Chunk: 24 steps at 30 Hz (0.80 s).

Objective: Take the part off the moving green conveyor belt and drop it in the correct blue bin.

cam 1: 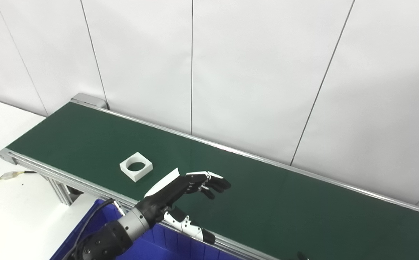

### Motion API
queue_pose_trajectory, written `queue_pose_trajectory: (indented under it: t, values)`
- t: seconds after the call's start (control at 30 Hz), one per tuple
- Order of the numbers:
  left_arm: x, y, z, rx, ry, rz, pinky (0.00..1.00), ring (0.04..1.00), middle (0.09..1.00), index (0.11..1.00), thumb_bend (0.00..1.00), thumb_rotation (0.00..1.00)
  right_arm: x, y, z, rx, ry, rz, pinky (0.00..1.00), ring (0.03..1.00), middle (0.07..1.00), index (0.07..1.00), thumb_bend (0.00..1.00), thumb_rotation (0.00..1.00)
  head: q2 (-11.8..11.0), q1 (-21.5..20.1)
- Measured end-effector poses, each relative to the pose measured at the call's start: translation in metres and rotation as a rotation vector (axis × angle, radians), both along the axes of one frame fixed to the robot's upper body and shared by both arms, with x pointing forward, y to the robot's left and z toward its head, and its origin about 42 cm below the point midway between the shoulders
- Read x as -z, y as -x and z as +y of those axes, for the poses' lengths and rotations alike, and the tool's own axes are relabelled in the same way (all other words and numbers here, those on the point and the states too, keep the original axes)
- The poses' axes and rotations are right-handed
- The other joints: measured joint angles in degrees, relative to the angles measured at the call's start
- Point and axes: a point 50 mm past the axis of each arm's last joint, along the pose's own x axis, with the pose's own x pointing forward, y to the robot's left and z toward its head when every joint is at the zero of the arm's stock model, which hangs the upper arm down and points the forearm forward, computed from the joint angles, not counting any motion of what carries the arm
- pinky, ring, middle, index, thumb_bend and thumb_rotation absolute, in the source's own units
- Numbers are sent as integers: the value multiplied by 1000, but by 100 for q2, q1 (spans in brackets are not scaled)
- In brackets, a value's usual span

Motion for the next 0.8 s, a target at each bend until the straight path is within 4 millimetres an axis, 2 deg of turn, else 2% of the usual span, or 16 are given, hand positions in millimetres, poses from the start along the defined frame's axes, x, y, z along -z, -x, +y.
queue_pose_trajectory:
  t: [0.03, 0.23, 0.47, 0.73, 0.8]
  values:
    - [-1, -2, 0, -1, -12, 0, 702, 781, 803, 766, 799, 227, 0, 0, 0, 0, -2, 0, 731, 810, 885, 970, 649, 854, 61, 26]
    - [-5, -20, 9, -11, -167, -8, 734, 805, 819, 781, 808, 190, 0, 0, 0, 2, -11, 3, 730, 810, 888, 976, 643, 859, 97, 26]
    - [-20, -42, 18, -17, -333, -32, 796, 868, 843, 798, 835, 80, 0, 0, -1, -5, -16, 3, 726, 812, 890, 976, 641, 859, 158, 26]
    - [-36, -62, 29, -17, -476, -34, 727, 851, 853, 818, 928, 49, -1, 0, -2, -2, -15, 2, 735, 820, 893, 975, 638, 852, 228, 35]
    - [-33, -68, 29, -13, -582, -25, 744, 848, 853, 813, 933, 8, -1, 0, -2, -1, -20, 1, 735, 819, 891, 973, 627, 851, 237, 35]
